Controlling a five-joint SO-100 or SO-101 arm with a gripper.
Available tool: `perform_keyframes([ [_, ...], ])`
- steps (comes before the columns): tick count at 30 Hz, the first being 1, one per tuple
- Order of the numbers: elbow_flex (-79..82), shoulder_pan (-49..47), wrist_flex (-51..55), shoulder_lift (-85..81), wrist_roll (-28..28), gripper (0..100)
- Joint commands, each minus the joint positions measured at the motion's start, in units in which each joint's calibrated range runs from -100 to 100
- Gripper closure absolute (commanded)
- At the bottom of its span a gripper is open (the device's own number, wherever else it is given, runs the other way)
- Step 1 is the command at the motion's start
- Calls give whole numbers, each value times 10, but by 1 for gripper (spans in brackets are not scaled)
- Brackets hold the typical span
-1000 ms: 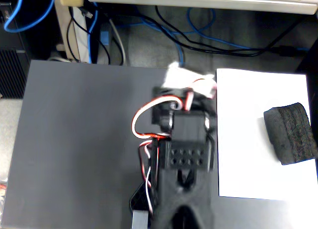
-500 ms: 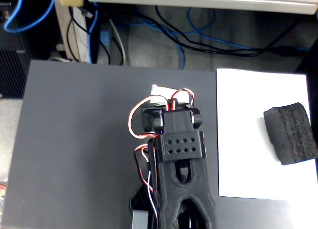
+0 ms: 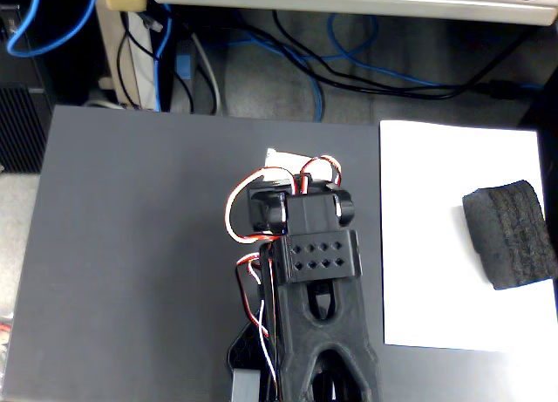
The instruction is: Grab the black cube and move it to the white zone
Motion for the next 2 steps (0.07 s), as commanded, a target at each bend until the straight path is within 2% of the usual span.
perform_keyframes([
  [1,0,1,-1,-1,1,99],
  [2,0,1,-1,-1,1,99],
])
